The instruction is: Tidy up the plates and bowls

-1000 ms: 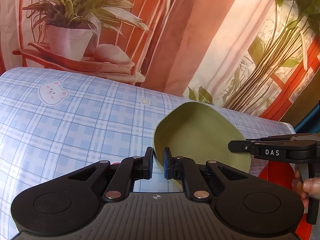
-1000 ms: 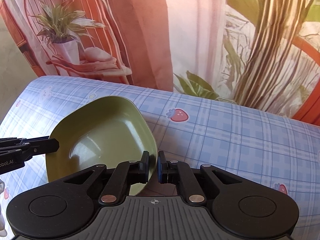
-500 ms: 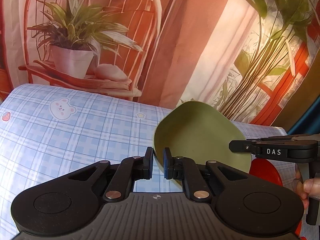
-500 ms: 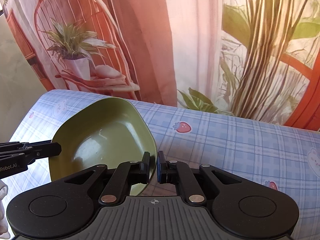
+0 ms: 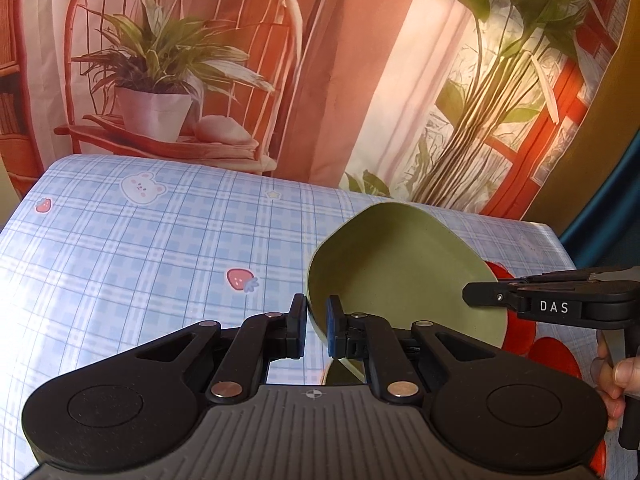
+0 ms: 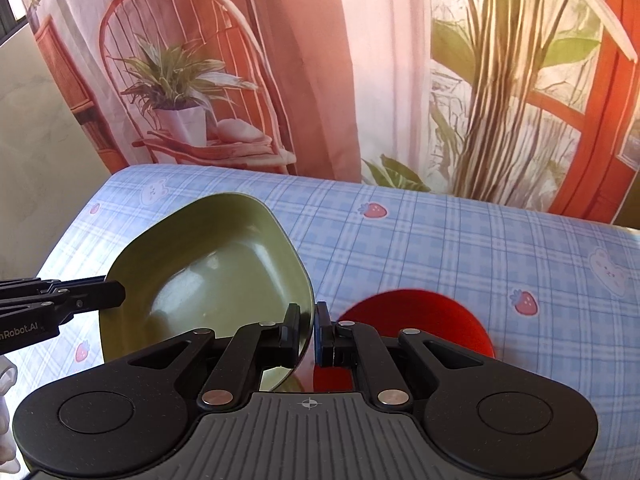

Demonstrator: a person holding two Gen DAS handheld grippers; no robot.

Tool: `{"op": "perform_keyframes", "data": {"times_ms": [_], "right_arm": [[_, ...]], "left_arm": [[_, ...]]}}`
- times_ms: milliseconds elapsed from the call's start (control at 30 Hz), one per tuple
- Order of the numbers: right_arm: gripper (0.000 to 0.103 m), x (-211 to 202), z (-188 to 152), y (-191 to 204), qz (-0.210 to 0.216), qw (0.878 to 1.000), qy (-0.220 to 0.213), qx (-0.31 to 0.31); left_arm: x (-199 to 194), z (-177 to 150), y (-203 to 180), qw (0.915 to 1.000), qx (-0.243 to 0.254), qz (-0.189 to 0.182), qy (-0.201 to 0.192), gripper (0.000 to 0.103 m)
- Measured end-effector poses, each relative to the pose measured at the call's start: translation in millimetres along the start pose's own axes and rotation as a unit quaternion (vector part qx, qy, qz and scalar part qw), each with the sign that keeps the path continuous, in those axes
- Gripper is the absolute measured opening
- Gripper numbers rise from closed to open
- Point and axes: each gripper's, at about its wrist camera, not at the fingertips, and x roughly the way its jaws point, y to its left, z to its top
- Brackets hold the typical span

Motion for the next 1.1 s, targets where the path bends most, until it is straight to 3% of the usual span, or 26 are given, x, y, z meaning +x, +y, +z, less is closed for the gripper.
{"op": "perform_keyframes", "data": {"times_ms": [467, 1100], "right_arm": [[0.010, -37, -70, 17, -0.003, 1.000, 0.016, 0.016], [0.012, -39, -93, 27, -0.025, 0.999, 0.039, 0.012]], "left_arm": [[-10, -25, -7, 0.9997, 0.021, -0.005, 0.014, 0.011], [-5, -31, -17, 0.9985, 0.054, 0.002, 0.007, 0.011]]}}
